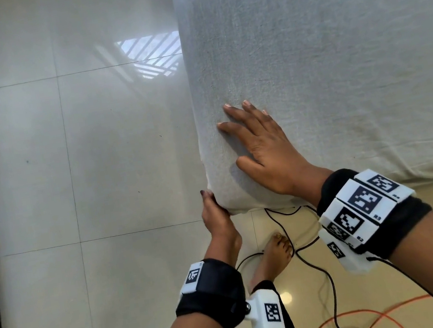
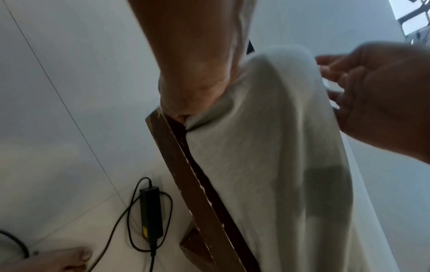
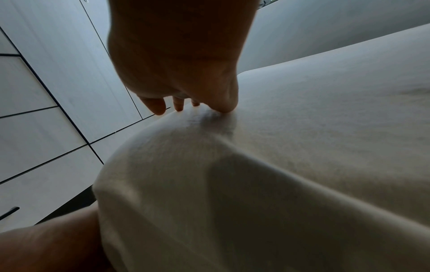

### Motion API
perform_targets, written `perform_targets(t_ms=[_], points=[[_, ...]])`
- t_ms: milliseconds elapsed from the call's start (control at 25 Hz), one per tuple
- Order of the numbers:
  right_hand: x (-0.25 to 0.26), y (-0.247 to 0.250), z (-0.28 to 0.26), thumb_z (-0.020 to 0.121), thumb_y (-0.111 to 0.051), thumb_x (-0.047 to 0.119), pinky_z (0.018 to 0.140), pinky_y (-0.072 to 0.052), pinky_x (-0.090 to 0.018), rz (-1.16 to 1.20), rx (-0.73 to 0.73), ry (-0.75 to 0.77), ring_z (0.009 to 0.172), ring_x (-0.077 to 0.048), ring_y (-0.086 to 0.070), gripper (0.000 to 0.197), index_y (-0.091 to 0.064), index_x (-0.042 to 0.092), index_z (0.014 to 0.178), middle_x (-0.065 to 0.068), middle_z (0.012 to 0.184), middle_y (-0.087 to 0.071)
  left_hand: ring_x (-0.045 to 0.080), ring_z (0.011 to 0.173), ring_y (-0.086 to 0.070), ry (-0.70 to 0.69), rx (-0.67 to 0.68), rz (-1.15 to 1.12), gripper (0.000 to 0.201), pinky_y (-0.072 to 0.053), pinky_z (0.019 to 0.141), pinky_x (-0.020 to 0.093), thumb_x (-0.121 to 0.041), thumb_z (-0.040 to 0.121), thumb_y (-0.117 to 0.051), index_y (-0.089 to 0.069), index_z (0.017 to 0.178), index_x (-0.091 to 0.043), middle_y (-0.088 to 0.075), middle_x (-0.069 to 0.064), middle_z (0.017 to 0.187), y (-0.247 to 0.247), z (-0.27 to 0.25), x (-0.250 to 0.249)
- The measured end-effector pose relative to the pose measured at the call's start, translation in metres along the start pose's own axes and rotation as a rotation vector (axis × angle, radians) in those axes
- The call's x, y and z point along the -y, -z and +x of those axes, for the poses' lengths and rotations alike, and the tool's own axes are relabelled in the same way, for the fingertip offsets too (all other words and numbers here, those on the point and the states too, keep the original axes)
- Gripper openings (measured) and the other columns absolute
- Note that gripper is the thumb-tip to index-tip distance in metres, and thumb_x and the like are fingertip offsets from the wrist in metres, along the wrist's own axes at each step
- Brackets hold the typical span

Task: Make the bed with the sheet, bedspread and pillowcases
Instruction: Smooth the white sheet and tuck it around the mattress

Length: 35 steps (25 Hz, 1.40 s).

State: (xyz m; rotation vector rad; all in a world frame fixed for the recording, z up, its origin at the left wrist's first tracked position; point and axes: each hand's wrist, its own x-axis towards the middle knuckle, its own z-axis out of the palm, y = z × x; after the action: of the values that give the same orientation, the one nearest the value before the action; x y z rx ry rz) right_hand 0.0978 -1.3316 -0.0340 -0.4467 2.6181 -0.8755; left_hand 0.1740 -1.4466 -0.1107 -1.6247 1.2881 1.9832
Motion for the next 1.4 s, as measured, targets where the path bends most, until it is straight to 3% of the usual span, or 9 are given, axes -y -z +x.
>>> perform_targets(t_ms=[280, 400, 520, 640, 760, 920, 1160, 1280, 1400], points=[[-0.003, -0.008, 0.001, 0.08, -0.029, 0.039, 0.119, 0.006, -0.039, -0.055, -0.036, 0.019, 0.148, -0.021, 0.001, 0.068, -0.034, 0.022, 0.145, 0.001, 0.159, -0.016, 0.025, 0.111, -0.052, 0.073, 0.0, 0.112, 0.05, -0.043, 0.103, 0.05, -0.055, 0.097, -0.034, -0.056, 0.127, -0.021, -0.059, 0.005, 0.124, -0.008, 0.013, 0.004], [-0.004, -0.003, 0.001, 0.08, -0.026, 0.041, 0.119, 0.007, -0.037, -0.053, 0.011, 0.011, 0.148, -0.019, 0.004, 0.069, -0.031, 0.025, 0.147, 0.003, 0.16, -0.012, 0.021, 0.125, -0.033, 0.036, -0.132, 0.318, 0.042, -0.027, 0.112, 0.049, -0.058, 0.093, -0.032, -0.06, 0.109, -0.03, -0.046, -0.011, 0.126, -0.005, 0.02, 0.003], [0.0, 0.002, 0.0, 0.08, -0.024, 0.042, 0.119, 0.005, -0.039, -0.089, 0.034, 0.007, 0.148, -0.02, 0.004, 0.07, -0.03, 0.024, 0.148, 0.002, 0.16, -0.011, 0.023, 0.101, -0.044, -0.033, -0.189, 0.605, 0.036, -0.025, 0.108, 0.045, -0.042, 0.099, -0.03, -0.053, 0.078, -0.025, -0.059, 0.003, 0.104, -0.001, 0.019, -0.008], [0.008, 0.0, -0.001, 0.082, -0.022, 0.042, 0.119, 0.003, -0.044, -0.188, 0.034, -0.015, 0.148, -0.024, 0.002, 0.07, -0.027, 0.021, 0.149, -0.003, 0.16, -0.01, 0.02, 0.082, -0.054, -0.239, -0.182, 0.537, 0.013, -0.039, 0.094, 0.038, -0.024, 0.095, -0.052, -0.058, 0.084, -0.02, -0.058, -0.005, 0.079, 0.008, 0.019, -0.018], [0.02, -0.004, 0.003, 0.085, -0.015, 0.042, 0.119, 0.005, -0.046, -0.29, 0.059, -0.049, 0.147, -0.027, 0.006, 0.072, -0.019, 0.016, 0.152, -0.006, 0.161, -0.003, 0.016, 0.084, -0.062, -0.331, -0.014, 0.275, 0.019, -0.05, 0.08, 0.029, -0.005, 0.095, -0.051, -0.063, 0.11, -0.007, -0.065, -0.001, 0.088, 0.007, 0.03, -0.042], [0.039, -0.005, 0.019, 0.096, -0.017, 0.041, 0.118, 0.008, -0.046, -0.353, 0.17, -0.131, 0.144, -0.026, 0.022, 0.067, 0.006, 0.011, 0.152, -0.009, 0.158, 0.021, 0.013, 0.079, -0.064, -0.198, 0.184, 0.272, 0.031, -0.053, 0.07, 0.026, -0.016, 0.099, -0.04, -0.064, 0.114, -0.001, -0.068, 0.008, 0.093, -0.011, 0.032, -0.063], [0.047, -0.003, 0.06, 0.1, -0.031, 0.033, 0.116, 0.01, -0.051, -0.37, 0.177, -0.188, 0.142, -0.027, 0.029, 0.073, 0.018, 0.008, 0.148, -0.008, 0.154, 0.031, 0.033, 0.096, -0.067, -0.001, 0.203, 0.257, 0.05, -0.053, 0.083, 0.044, -0.062, 0.082, -0.049, -0.067, 0.097, -0.019, -0.07, 0.018, 0.103, -0.029, 0.038, -0.066], [0.045, -0.012, 0.07, 0.099, -0.035, 0.03, 0.116, 0.01, -0.051, -0.372, 0.085, -0.229, 0.143, -0.025, 0.026, 0.075, 0.018, 0.011, 0.149, -0.004, 0.156, 0.028, 0.036, 0.097, -0.066, -0.062, 0.151, 0.431, 0.039, -0.052, 0.091, 0.051, -0.048, 0.093, -0.047, -0.067, 0.083, -0.016, -0.071, 0.017, 0.093, -0.03, 0.046, -0.066], [0.045, -0.017, 0.07, 0.097, -0.036, 0.028, 0.117, 0.007, -0.05, -0.367, 0.036, -0.246, 0.144, -0.024, 0.023, 0.076, 0.016, 0.012, 0.15, -0.002, 0.157, 0.025, 0.029, 0.086, -0.057, -0.271, 0.035, 0.862, 0.043, -0.042, 0.091, 0.041, -0.037, 0.1, -0.039, -0.053, 0.063, -0.02, -0.06, 0.004, 0.077, -0.027, 0.048, -0.069]])
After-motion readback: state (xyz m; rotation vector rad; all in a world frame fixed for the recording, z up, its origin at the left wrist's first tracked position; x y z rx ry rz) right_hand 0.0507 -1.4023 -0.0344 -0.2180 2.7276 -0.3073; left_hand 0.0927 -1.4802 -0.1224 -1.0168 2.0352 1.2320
